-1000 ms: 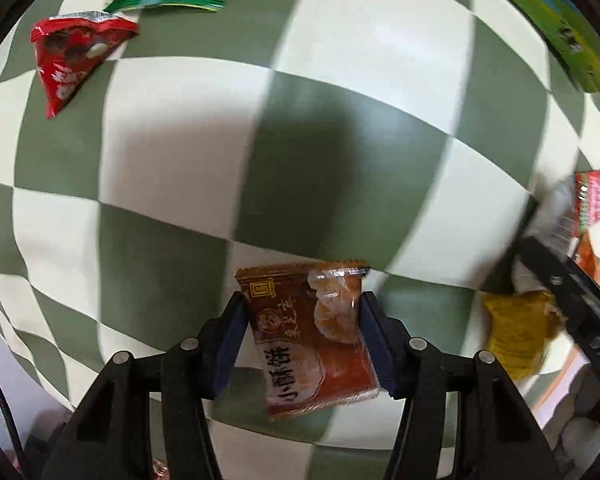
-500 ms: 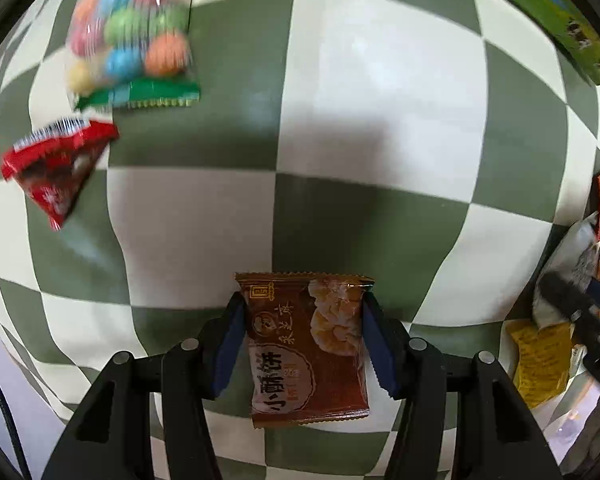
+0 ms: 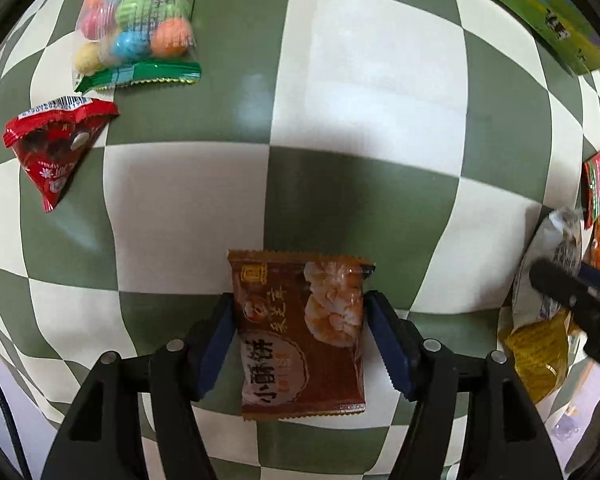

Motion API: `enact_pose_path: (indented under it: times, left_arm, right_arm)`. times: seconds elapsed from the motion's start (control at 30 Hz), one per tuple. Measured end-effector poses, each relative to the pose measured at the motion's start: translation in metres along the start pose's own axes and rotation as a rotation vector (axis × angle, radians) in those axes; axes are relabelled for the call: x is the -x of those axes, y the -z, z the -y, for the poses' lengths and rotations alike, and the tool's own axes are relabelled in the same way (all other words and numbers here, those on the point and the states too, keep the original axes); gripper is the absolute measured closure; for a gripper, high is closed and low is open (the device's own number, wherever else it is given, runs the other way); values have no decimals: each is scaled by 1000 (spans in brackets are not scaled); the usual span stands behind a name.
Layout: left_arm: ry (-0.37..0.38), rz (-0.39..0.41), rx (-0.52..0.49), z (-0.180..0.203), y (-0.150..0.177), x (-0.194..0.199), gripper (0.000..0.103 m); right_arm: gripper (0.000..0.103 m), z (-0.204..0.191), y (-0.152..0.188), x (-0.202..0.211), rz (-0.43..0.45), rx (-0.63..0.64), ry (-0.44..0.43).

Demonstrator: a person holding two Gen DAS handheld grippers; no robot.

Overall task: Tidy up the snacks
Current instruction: 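Carry both packets over the box and release them inside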

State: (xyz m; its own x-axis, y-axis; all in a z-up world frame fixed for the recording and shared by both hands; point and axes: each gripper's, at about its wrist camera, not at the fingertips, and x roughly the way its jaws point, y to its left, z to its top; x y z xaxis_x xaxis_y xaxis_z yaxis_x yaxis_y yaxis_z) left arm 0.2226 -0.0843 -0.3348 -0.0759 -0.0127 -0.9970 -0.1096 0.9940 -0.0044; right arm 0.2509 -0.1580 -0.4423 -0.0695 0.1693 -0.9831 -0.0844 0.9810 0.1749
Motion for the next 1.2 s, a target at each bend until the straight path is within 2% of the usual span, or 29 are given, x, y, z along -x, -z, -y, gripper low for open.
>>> enact_pose_path:
  times: [0.1, 0.17, 0.3, 0.37, 0.47, 0.57, 0.77, 0.9, 0.97, 1.07, 1.2]
  left_arm:
    - [1, 0, 13, -2, 6, -1, 40]
    - [-9, 8, 15, -3, 10, -1, 49]
    - [-15, 20, 19, 0, 13, 7, 50]
    - [-9, 27, 17, -5, 21, 12, 50]
    - [16, 53, 22, -10, 15, 29, 50]
    - [50, 95, 19, -13, 10, 57, 50]
    - [122, 260, 0, -32, -5, 154, 50]
    - [153, 368, -29, -41, -47, 227, 50]
    - [140, 403, -46, -41, -72, 249, 50]
    - [82, 433, -70, -37, -117, 262, 50]
    - [30, 384, -69, -51, -175, 255, 50]
  right_arm:
    - [38, 6, -12, 8, 12, -26, -7]
    - [38, 6, -21, 10, 25, -34, -13]
    - [50, 21, -32, 26, 62, -25, 13]
    - [60, 20, -30, 31, 68, -26, 1]
    - [63, 14, -24, 48, 89, -15, -18]
    - [63, 14, -27, 69, 108, -14, -61]
    - [63, 1, -32, 140, 204, 6, -185]
    - [63, -23, -43, 203, 301, 40, -264]
    - [63, -46, -60, 225, 347, 55, -298]
    - [63, -72, -94, 239, 394, 66, -308]
    - [63, -99, -147, 233, 393, 56, -305]
